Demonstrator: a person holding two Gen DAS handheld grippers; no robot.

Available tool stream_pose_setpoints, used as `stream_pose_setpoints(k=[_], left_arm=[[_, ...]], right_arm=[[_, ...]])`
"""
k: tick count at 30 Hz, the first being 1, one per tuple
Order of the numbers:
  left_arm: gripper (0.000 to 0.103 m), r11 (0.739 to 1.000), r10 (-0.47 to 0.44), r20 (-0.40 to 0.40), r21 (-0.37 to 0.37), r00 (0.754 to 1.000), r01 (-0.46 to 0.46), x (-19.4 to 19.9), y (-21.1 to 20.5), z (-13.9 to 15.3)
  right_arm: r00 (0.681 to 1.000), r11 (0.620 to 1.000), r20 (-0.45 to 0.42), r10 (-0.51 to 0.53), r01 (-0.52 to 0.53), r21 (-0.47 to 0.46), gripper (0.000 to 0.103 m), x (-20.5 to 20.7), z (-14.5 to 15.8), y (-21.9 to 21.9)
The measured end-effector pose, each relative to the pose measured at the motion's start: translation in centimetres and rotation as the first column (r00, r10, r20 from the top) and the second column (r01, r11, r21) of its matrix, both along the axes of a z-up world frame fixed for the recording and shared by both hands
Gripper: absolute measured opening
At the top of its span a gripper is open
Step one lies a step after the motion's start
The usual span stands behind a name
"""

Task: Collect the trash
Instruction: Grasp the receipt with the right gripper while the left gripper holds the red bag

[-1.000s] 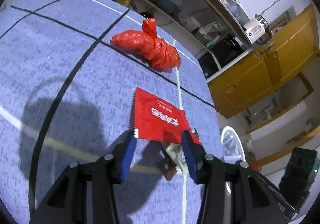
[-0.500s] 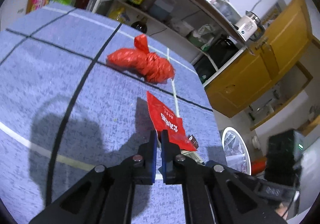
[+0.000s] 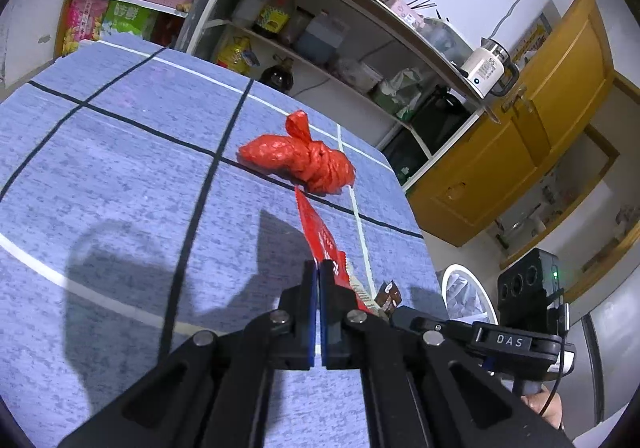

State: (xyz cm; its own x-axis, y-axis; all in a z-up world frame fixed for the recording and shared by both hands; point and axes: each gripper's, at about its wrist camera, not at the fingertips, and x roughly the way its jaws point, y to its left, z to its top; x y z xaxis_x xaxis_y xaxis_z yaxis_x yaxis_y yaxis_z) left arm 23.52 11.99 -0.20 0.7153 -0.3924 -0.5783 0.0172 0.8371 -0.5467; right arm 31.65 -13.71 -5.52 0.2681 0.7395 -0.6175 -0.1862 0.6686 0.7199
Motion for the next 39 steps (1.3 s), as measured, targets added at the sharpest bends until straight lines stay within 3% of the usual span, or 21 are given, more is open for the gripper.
stream_pose_setpoints(k=[7,20,30,33,34,39], left_arm=[[0.000,1.000,0.020,0.032,-0.005,0.999,-0.019,-1.3,1.5,0.8],[0.000,1.000,0.025,0.042,-0.005,0.999,-0.025,-2.2,2.0,0.9],[0.000,1.000,0.017,0.023,-0.002,1.000,-0.017,-2.6,2.3,0.0],[0.000,1.000,0.014,0.018,0.001,1.000,-0.014,-2.7,2.4,-0.2],[0.000,1.000,0.013,0.016,0.001,1.000,-0.013,-2.8,2.5,-0.3],[0.000,1.000,0.010,0.031,-0.008,0.999,-0.009,-3.0,2.8,0.0]], right_arm=[[0.998,0.999,-0.040,-0.045,0.045,0.001,0.007,0.0,-0.3,-1.2],[0.993,0.988,-0.111,-0.045,0.061,0.145,0.031,0.5,-1.5,-1.5],[0.996,0.990,-0.084,-0.017,0.029,0.136,0.031,2.1,-1.0,1.5],[0.998,0.994,-0.061,-0.029,0.035,0.100,0.022,2.4,-1.0,2.1],[0.998,0.996,-0.049,-0.028,0.032,0.087,0.007,2.4,-0.9,2.3],[1.000,0.999,0.015,-0.021,0.021,0.050,0.004,1.9,0.3,3.1]])
